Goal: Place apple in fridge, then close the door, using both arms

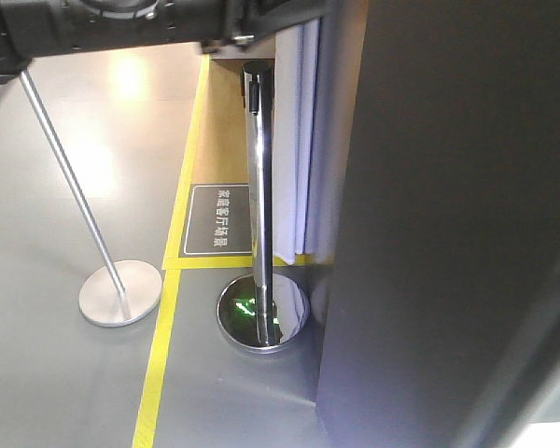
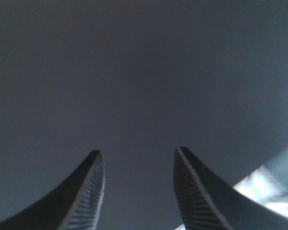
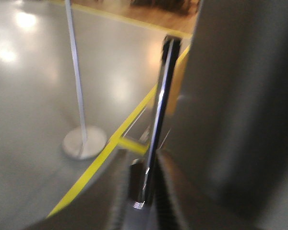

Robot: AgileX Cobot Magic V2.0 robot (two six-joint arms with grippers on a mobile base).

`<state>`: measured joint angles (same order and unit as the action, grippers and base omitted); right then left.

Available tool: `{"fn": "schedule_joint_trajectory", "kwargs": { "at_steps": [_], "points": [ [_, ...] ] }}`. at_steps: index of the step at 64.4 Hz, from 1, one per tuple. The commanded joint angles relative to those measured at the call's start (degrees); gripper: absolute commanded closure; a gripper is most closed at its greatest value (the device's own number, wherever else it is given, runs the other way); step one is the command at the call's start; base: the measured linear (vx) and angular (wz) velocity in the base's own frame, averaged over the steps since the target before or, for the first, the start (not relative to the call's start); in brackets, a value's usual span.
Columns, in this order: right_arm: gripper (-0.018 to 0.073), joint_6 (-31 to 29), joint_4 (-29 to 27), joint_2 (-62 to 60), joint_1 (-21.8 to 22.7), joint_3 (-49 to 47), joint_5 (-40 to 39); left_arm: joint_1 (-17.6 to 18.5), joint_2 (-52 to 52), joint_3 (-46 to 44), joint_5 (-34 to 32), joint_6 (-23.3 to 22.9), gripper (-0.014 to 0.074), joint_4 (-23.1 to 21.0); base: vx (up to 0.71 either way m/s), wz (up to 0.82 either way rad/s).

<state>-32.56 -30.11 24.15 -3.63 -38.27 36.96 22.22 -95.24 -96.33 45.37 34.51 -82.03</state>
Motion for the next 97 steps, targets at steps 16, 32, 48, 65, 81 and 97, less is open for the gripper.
{"fn": "schedule_joint_trajectory", "kwargs": {
  "at_steps": [16,32,48,65,81,97],
  "points": [
    [-0.0026,-0.1,1.0,11.5,0.3,-1.4,-27.7,-1.8,2.7,-1.9,-2.2,0.9,0.0261,9.5,0.0,0.0],
    [-0.0003,-1.4,0.8,27.2,0.3,-8.3,-39.0,-1.8,2.7,-1.9,-2.7,0.5,0.0261,17.4,0.0,0.0],
    [0.0006,-1.8,-1.6,40.6,2.3,-21.2,-41.6,-1.8,2.7,-1.9,-3.9,0.4,0.0261,25.5,0.0,0.0],
    [0.0006,-2.0,-4.2,50.1,6.1,-30.1,-41.3,-1.8,2.7,-1.9,-8.6,-3.1,0.0261,32.9,0.0,0.0],
    [0.0006,-3.2,-4.2,58.5,6.3,-37.2,-41.3,-1.8,2.7,-1.9,-11.3,-8.2,0.0261,38.5,0.0,0.0],
    [0.0006,-3.3,-4.2,65.3,7.2,-44.2,-40.0,-1.8,2.7,-1.9,-12.8,-13.1,0.0261,42.5,0.0,0.0]
  ]
}}
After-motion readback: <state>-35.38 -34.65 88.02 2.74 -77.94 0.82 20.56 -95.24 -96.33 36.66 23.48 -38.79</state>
